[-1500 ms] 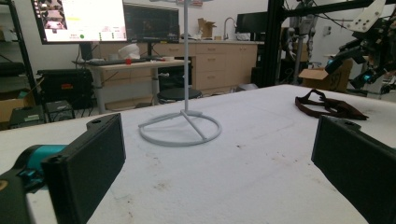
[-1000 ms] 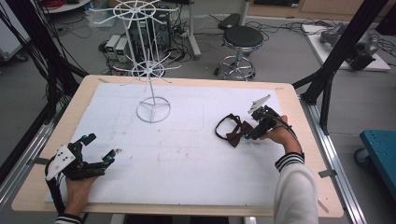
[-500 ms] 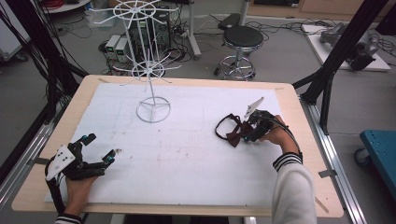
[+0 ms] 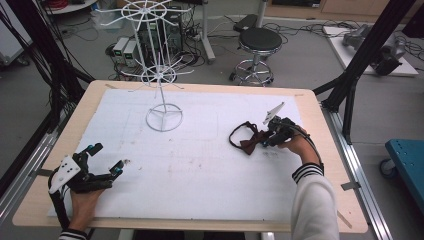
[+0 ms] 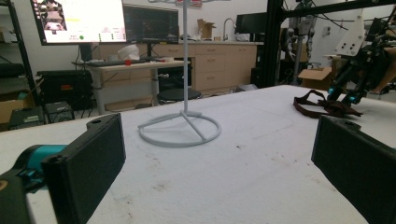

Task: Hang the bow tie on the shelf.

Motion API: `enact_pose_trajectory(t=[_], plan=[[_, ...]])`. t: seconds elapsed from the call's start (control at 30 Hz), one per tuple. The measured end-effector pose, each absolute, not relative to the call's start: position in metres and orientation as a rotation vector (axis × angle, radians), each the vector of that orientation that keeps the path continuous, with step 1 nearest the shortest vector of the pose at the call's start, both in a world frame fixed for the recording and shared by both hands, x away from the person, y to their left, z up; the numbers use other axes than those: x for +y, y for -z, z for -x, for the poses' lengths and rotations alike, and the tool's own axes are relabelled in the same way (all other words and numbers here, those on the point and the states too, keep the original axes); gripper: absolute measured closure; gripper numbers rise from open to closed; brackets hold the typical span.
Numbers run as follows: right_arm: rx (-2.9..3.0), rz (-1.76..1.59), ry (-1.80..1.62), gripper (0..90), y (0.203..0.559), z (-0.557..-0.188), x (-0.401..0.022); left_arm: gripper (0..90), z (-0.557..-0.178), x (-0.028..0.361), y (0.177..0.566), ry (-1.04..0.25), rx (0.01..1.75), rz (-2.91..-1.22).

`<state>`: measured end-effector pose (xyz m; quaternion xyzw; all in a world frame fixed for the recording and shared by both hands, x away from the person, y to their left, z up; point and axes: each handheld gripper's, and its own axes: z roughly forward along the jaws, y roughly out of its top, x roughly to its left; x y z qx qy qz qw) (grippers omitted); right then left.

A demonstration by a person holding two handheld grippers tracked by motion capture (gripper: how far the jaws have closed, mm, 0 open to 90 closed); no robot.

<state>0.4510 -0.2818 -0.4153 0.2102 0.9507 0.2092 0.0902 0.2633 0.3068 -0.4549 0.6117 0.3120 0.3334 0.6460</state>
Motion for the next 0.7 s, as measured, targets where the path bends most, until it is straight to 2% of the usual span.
enact_pose_trajectory(t=[0.17, 0.7], plan=[[2.825, -0.603, -0.580, 83.8, 0.413, -0.452, -0.280, 3.3, -0.263, 0.307, 0.455, -0.759, 0.710, -1.391], [2.817, -0.571, -0.632, 85.0, 0.404, -0.446, -0.277, 3.3, -0.263, 0.306, 0.455, -0.770, 0.722, -1.382]])
